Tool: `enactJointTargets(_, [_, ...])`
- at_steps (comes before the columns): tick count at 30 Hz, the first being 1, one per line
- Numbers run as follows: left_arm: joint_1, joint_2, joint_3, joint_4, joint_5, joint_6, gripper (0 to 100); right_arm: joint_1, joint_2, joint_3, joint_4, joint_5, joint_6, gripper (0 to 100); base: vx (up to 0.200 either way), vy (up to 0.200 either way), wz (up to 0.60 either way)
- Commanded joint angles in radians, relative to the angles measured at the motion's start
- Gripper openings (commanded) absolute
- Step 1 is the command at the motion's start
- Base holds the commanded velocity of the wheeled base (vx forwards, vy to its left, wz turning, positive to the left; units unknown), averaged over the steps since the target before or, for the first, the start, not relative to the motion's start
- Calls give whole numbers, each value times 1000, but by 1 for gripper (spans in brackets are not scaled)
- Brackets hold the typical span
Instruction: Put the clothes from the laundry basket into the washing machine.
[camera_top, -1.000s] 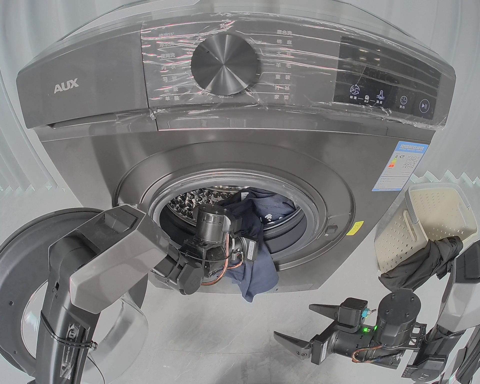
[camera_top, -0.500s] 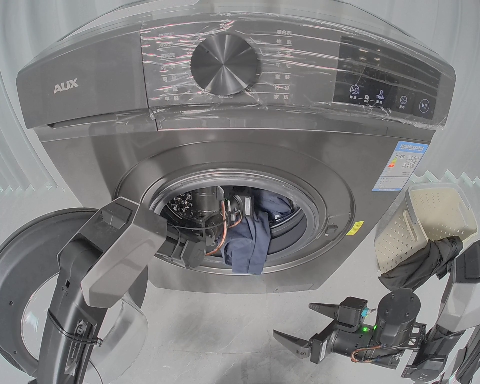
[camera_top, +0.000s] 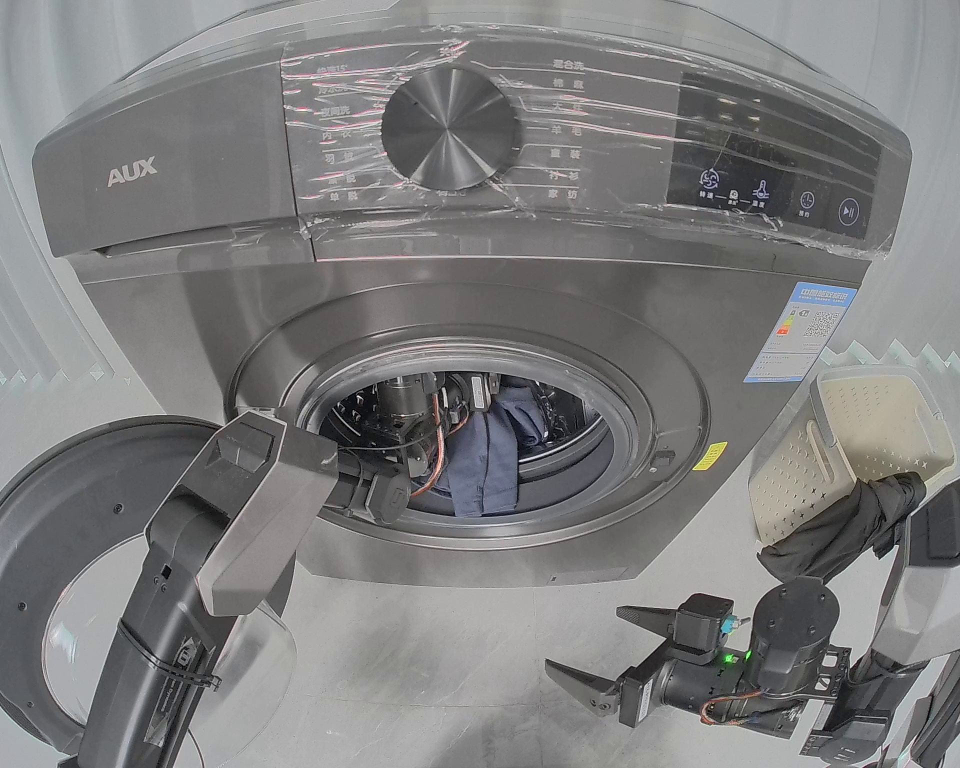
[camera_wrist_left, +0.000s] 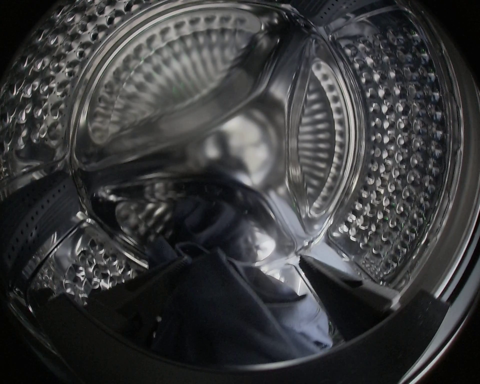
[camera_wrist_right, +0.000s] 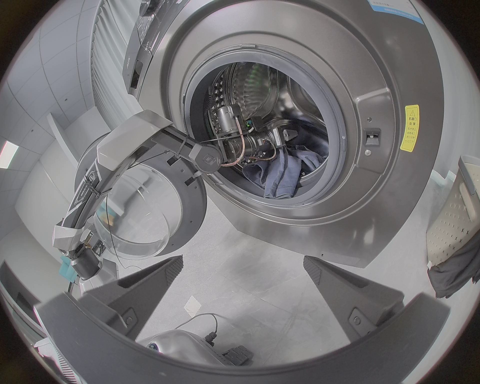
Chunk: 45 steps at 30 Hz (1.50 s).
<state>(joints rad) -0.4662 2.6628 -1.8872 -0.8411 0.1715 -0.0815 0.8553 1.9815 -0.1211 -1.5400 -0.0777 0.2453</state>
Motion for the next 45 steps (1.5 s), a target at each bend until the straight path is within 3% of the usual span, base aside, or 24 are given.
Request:
enactJointTargets(1, [-23,-72,155,10,-15,3,100,1,3,0,0,-1,0,100,0,0,0])
enactJointTargets(8, [-72,-192,353,50,-60,26,100,2,5,0,0,-1,2,100,0,0,0])
enactJointTargets(10, [-78,-196,401,57,-67,55,100,2,7,1,0,-1,2,100,0,0,0])
enactJointTargets(12, [-80,-188,431,53,-75,66,100,4,8,1,0,-1,2,100,0,0,0])
enactJointTargets(26, [-66,-135,450,60,-112,94,100,5,11,1,0,-1,2,100,0,0,0])
enactJointTargets(27, [-66,-129,448,59,-112,98,0,5,10,1,0,-1,2,100,0,0,0])
enactJointTargets(31, [-66,-119,433,53,-113,108,0,5,10,1,0,-1,2,100,0,0,0])
enactJointTargets(38, [-32,-103,252,48,-72,95,0,5,10,0,0,-1,2,100,0,0,0])
enactJointTargets(41, [-17,-78,154,33,-21,72,0,7,10,0,0,-1,2,100,0,0,0])
enactJointTargets(45, [-8,-37,65,13,-4,51,0,8,10,0,0,-1,2,100,0,0,0])
